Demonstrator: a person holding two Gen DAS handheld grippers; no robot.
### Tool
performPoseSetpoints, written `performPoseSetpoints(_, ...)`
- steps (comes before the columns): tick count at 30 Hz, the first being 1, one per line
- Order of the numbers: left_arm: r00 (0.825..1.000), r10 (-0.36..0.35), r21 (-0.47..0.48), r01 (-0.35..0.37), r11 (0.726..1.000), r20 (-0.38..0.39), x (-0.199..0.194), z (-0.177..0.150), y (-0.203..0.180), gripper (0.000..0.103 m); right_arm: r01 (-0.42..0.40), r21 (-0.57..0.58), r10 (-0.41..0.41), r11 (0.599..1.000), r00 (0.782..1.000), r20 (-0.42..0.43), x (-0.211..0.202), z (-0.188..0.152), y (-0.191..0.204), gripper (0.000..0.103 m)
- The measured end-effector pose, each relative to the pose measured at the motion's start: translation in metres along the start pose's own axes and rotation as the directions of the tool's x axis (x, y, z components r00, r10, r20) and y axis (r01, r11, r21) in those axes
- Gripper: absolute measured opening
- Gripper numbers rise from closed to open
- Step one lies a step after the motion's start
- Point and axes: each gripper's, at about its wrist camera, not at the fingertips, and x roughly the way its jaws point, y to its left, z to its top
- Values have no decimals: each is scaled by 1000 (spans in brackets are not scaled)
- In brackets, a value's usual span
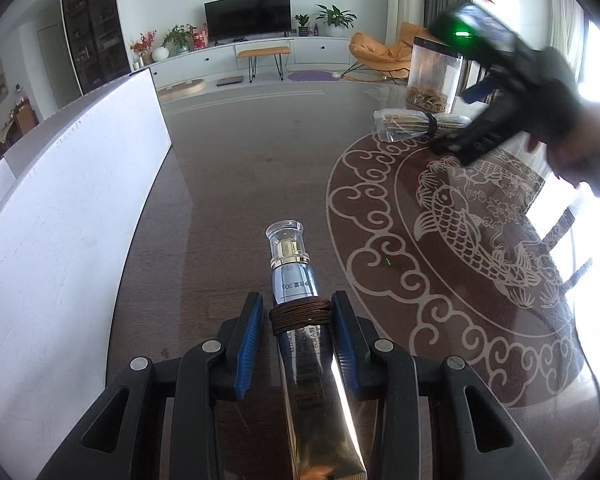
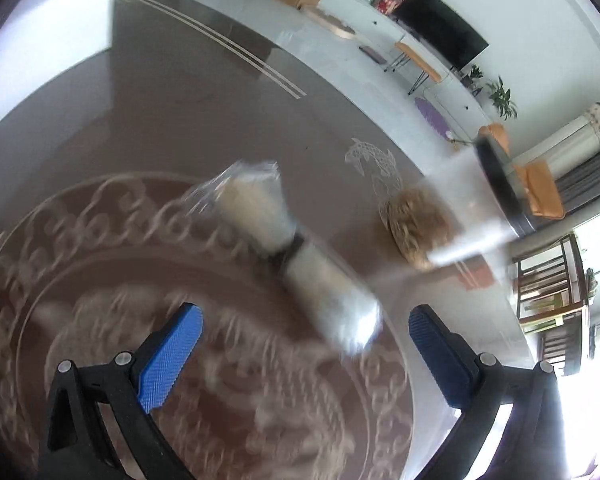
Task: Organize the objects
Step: 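Grasp the bagged wooden sticks with the right gripper while the left gripper holds the tube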
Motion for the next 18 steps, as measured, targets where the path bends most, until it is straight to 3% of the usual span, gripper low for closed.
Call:
performPoseSetpoints(2,1000,-2,-1,2,1000,0,0,0,0,36,-32,26,33,999,999,-34,17,14,-4,98)
performPoseSetpoints(3,1000,-3,-2,3,1000,0,0,0,0,36,-57,48,59,997,997,-48,22,17,-6,83)
performPoseSetpoints(4,1000,-4,-2,4,1000,-1,-1,0,0,36,-110,96,113,989,993,-31,22,17,-13,48)
performPoseSetpoints(5,1000,-4,-3,4,1000,-1,-1,0,0,36,-134,149,141,980,989,-36,24,18,-20,41)
performPoseSetpoints(10,999,-37,3,37,999,-3,-1,1,-2,36,-155,283,160,946,987,5,7,-21,-20,39)
performPoseSetpoints(15,998,-66,51,66,997,-5,-5,-2,-18,36,-132,402,117,906,991,61,-46,-112,16,39)
performPoseSetpoints(18,996,-93,58,94,994,-7,-12,-8,-36,36,-130,544,93,829,991,95,-85,-187,45,39)
